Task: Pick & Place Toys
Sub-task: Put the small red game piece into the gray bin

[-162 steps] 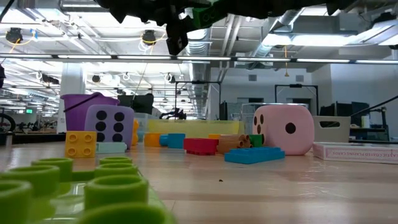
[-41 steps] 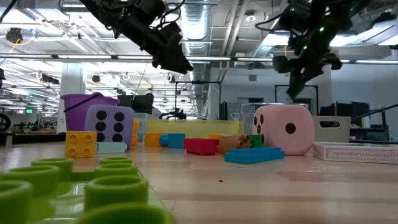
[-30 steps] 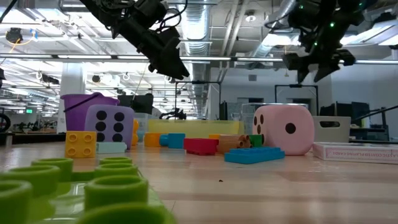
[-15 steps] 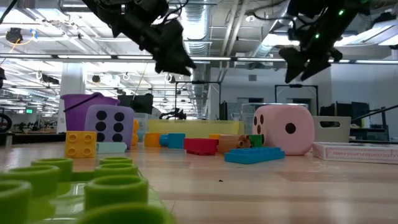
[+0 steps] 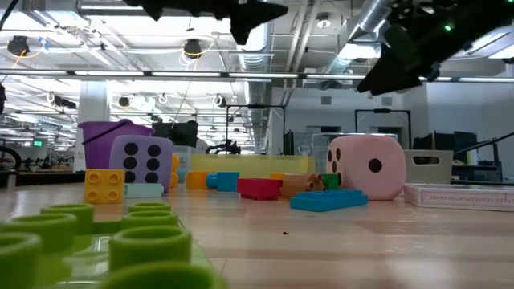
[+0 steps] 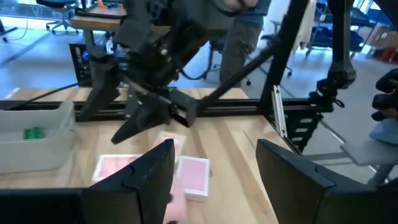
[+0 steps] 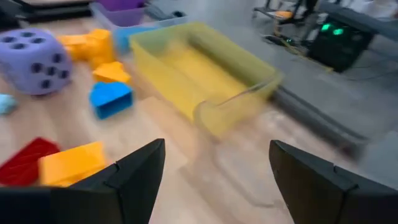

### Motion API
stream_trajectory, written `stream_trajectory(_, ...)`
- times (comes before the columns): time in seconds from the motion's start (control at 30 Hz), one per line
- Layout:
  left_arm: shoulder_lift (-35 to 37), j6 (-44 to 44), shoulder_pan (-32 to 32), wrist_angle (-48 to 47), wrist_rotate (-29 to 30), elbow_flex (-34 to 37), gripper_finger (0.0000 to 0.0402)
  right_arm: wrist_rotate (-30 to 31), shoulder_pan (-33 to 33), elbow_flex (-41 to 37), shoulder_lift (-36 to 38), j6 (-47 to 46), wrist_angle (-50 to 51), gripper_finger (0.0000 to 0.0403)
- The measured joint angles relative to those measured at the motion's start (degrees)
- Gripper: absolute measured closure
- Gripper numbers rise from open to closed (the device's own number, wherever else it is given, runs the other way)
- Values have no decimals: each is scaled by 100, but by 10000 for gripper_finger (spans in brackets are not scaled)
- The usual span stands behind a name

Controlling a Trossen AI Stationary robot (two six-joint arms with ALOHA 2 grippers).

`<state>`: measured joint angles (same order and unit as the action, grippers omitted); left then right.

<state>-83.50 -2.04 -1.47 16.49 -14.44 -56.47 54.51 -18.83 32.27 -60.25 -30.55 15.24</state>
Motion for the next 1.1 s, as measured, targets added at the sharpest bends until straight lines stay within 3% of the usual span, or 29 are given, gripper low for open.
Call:
stream_trajectory(0.33,0,4,1260,-359,2430,0,183,228,-723,-912,0,316,-2063,121)
stream_trajectory(0.7,0,-545,1881,-1481,4105,0,203,142,-1653,-1016,-346,356,-2555,121)
stream_trajectory(0.97,-534,-875,1738,-2133,4206,0,224,495,-1541,-1018,-1106,621,-2832,121)
stream_trajectory(1.1,-964,-497,1582,-2195,3914,0,226,442,-1323,-1023,-1367,1136,-3369,121)
